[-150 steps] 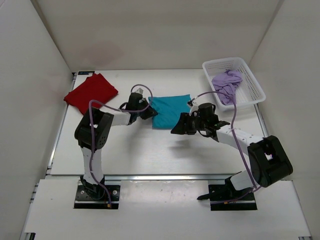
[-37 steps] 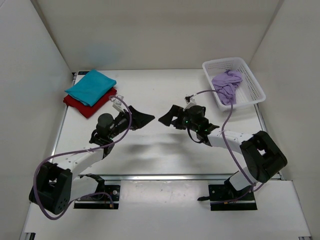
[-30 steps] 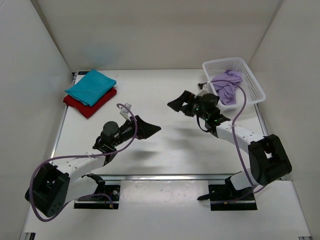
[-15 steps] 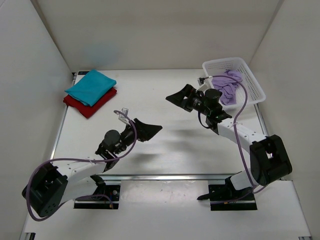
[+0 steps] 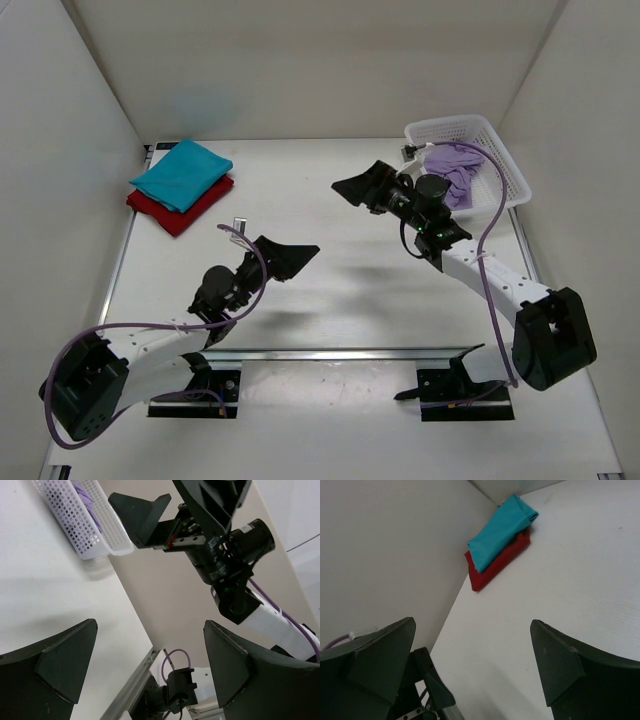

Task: Fold and stack the t-shirts
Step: Grab crumpled tshirt from bin with the right arm

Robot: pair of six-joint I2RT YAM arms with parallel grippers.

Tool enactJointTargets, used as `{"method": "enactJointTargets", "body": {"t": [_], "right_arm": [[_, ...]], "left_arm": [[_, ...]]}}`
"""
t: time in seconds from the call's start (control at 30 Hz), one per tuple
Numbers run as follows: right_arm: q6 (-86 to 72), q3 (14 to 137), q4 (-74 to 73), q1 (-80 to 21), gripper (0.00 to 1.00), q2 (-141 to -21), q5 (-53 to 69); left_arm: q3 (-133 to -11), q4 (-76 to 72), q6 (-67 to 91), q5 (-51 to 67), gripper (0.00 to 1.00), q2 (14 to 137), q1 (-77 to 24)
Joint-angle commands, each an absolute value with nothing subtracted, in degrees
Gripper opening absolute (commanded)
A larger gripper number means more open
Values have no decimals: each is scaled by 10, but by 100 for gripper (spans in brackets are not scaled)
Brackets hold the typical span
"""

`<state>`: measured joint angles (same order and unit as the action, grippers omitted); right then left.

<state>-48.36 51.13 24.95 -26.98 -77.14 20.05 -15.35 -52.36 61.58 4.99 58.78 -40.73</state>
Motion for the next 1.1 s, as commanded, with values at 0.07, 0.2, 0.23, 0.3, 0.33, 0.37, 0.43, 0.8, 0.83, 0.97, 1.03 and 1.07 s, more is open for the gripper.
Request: {"method": "enactJointTargets", "body": {"t": [0.07,0.2,0.23,0.3,0.33,0.37,0.43,0.8,0.83,0.97,1.03,1.07], "right_arm": [[-493,534,214,-268,99,-740,171],[-559,403,455,-243,99,-708,228],[-565,411,480,-227,99,-724,280],[-556,481,367,-223,99,-770,308],[-534,529,294,-229,99,-790,321],[-491,550,268,-241,99,-796,324],[-428,597,156,-267,99,-801,254],[-318,464,90,-296,99,-646,59],[-317,460,60,-289,93,-647,70],[-300,446,2,-284,11,-644,23],[-296,460,-39,-271,6,-663,15],[-288,479,-66,-265,5,-680,1]], "left_arm": [[-161,-548,645,57,98,584,-405],[-157,-568,645,53,99,563,-416],[-174,-523,624,28,99,549,-428],[-184,-500,614,31,98,549,-437],[-185,-497,613,49,99,550,-426],[-187,-490,618,59,99,554,-416],[-220,-451,614,166,99,559,-344],[-378,-128,426,199,99,477,-206],[-370,-156,437,252,99,485,-186],[-399,-104,371,199,99,490,-229],[-433,-57,337,172,95,530,-254],[-440,-52,324,189,86,543,-261]]}}
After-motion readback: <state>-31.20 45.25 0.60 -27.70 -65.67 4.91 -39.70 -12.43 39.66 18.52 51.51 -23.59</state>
